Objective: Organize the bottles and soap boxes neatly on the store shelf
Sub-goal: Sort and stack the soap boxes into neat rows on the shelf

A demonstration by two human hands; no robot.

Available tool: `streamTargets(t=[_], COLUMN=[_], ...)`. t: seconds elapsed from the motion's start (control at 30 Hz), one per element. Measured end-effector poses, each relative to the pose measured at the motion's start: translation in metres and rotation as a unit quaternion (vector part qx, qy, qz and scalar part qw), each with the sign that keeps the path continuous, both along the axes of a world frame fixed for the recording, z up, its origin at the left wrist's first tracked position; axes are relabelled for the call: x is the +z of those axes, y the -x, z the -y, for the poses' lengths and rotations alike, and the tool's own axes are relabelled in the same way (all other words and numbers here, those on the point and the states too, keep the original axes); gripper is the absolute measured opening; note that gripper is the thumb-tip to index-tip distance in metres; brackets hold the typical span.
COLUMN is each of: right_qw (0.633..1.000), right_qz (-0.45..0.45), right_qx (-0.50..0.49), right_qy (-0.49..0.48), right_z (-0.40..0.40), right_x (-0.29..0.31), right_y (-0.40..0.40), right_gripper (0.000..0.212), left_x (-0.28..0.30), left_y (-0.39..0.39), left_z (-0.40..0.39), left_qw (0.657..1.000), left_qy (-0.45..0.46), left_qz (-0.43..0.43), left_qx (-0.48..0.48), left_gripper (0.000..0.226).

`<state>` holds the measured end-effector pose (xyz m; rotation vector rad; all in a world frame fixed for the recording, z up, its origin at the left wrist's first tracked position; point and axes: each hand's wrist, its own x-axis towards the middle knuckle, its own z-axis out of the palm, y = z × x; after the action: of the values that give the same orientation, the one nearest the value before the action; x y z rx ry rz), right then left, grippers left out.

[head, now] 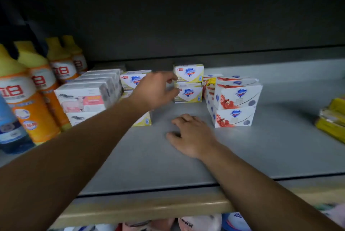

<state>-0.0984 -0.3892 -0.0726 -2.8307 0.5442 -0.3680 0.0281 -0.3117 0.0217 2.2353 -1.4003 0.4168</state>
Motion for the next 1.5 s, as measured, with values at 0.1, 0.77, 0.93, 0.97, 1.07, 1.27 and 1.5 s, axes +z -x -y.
streamTargets(t=[0.1,0.77,0.93,0.97,1.07,1.27,1.5], right_qw=[1.000,0.999,0.998,0.998,0.998,0.995,0.956], right_qz=[0.008,0.027,0.029,0.028,0.021,0.072,0.170], right_qx=[0.000,-0.003,-0.014,-0.016,-0.017,0.024,0.208], right_qy=[-0.004,-0.026,-0.046,-0.047,-0.049,-0.068,-0.116], right_z=[0.000,0.000,0.000,0.000,-0.002,-0.012,-0.053], right_x=[-0.002,-0.002,0.003,0.004,0.008,0.018,0.021], right_y=[-0.001,-0.002,-0.001,0.000,0.003,0.014,0.004], right_gripper=[0.057,0.052,0.048,0.048,0.050,0.066,0.091], left_x=[-0.002,-0.004,0.007,0.005,-0.012,-0.050,-0.069], left_y=[-0.012,-0.008,0.022,0.027,0.039,0.033,0.020], left_z=[0.039,0.058,-0.016,-0.033,-0.079,-0.132,-0.144], left_qw=[0.999,0.995,0.991,0.980,0.909,0.756,0.642], left_qy=[-0.050,-0.086,0.100,0.141,0.250,0.378,0.408], left_qz=[-0.012,-0.016,-0.087,-0.141,-0.333,-0.534,-0.647], left_qx=[0.007,0.056,0.026,0.018,-0.012,-0.011,-0.050], left_gripper=[0.044,0.047,0.039,0.036,0.033,0.026,0.021])
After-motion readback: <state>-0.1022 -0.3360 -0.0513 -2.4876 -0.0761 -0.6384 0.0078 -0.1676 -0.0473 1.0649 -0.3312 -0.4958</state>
